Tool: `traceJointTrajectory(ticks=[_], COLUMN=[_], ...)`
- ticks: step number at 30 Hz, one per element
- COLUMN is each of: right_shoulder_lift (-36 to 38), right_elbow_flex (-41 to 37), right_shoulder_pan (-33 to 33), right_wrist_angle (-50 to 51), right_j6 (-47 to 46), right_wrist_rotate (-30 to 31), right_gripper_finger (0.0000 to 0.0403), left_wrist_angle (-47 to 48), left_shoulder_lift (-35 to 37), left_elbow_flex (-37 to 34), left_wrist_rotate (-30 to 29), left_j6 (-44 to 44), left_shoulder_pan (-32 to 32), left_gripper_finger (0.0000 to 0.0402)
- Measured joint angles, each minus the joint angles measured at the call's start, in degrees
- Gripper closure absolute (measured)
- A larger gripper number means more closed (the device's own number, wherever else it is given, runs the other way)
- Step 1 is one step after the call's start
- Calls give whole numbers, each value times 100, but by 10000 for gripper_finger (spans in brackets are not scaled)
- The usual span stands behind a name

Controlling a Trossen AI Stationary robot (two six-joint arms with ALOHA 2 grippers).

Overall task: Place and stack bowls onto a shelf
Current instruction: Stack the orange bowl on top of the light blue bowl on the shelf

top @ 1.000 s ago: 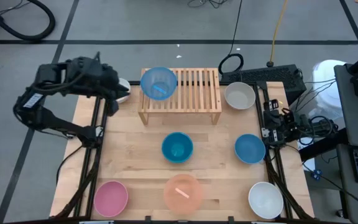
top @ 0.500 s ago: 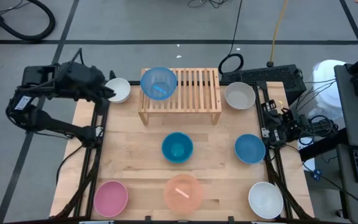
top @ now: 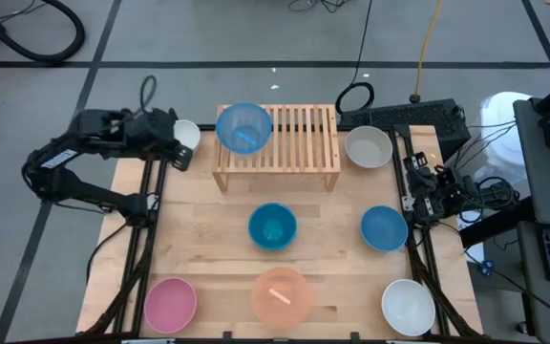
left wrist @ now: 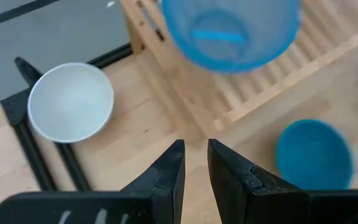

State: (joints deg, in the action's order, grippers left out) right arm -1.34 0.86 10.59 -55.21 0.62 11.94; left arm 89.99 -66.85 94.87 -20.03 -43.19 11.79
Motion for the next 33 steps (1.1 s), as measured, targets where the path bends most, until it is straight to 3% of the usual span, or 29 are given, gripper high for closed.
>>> traceJointTrajectory(ticks=[10,13,17,20,33], right_shoulder_lift=[0,-13,-35,-191,-1512], right_elbow_flex=[152,394,918,1179,2025], right_shoulder_pan=[1,0,2,2,2], right_wrist_angle=[652,1466,2658,3341,3967], right_j6=[-1,-1,-270,-514,-1021], right_wrist_rotate=[36,69,569,756,742], right_gripper_finger=[403,403,403,403,403], left_wrist_angle=[-371,-825,-1641,-2101,-3982], left_shoulder_lift=[0,0,-3,2,0], left_elbow_flex=[-1218,-1514,-1815,-1964,-2889], left_wrist_rotate=[847,1239,1569,1572,1482], left_j6=[1188,1500,1685,1375,-126], left_shoulder_pan=[-556,-921,-1467,-1809,-3172], left_gripper_finger=[328,328,328,328,328])
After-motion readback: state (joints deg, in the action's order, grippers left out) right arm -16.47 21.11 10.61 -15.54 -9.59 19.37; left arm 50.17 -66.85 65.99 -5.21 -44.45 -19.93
